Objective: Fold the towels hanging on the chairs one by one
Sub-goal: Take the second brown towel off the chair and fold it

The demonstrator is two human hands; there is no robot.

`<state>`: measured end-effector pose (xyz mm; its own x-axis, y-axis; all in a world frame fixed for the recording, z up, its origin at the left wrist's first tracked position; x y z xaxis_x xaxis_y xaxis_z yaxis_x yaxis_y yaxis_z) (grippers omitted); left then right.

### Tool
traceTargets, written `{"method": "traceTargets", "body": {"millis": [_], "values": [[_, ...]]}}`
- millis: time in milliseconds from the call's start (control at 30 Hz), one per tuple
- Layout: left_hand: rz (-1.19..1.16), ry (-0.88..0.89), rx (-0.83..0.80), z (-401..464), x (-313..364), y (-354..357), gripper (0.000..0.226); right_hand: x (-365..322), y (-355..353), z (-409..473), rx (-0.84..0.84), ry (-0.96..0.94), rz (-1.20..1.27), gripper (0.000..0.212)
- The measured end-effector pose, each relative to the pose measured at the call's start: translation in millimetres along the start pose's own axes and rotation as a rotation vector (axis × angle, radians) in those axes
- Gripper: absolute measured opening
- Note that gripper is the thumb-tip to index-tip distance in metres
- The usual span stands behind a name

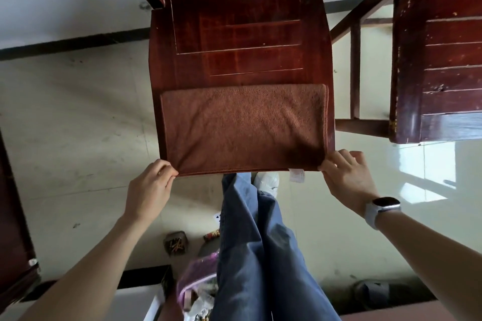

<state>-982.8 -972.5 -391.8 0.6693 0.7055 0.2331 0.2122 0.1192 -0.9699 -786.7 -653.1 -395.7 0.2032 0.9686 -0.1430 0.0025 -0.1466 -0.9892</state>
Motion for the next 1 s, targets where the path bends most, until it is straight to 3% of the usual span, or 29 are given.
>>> {"method": "traceTargets", "body": {"millis": [100, 167, 200, 267, 400, 633, 1000], "values": [[0.035, -0.023, -0.133, 1.5, 1.2, 12.3, 0.017, 2.6, 14.3, -1.0, -0.140, 0.037, -0.026, 0.027], [0.063, -0.002, -0.188, 2.5, 1.8, 13.4, 0.014, 3.6, 11.8, 1.0, -0.168, 0.026, -0.006, 0.013], [0.062, 0.009, -0.190, 2.4, 2.1, 11.3, 0.010, 2.9, 7.5, 2.2, -0.159, 0.021, 0.008, 0.011], [0.058, -0.001, -0.164, 3.7, 3.7, 3.5, 0.026, -1.2, -2.5, 5.2, -0.117, 0.003, 0.040, 0.022], [0.053, -0.043, -0.046, 35.1, 29.5, -2.2, 0.032, -23.4, -7.5, 38.8, -0.004, -0.022, 0.060, 0.019], [0.131, -0.012, -0.189, 104.1, 59.8, 49.4, 0.072, -69.2, 39.0, 118.6, -0.101, -0.011, -0.016, 0.062], [0.143, -0.042, -0.081, 104.1, 38.5, 61.7, 0.075, -48.5, 51.8, 119.9, -0.015, 0.077, 0.003, 0.059]]}}
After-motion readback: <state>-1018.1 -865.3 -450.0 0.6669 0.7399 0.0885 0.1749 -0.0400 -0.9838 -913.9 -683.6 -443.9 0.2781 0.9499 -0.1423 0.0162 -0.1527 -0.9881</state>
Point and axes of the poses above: each hand's wrist, its own z-axis towards the middle knuckle, its own y-axis out of the palm, x = y × z, the point moved 5 cm from there along z, towards the middle knuckle, and after that the axes turned 7 degrees about x, right-handed, at the moved point
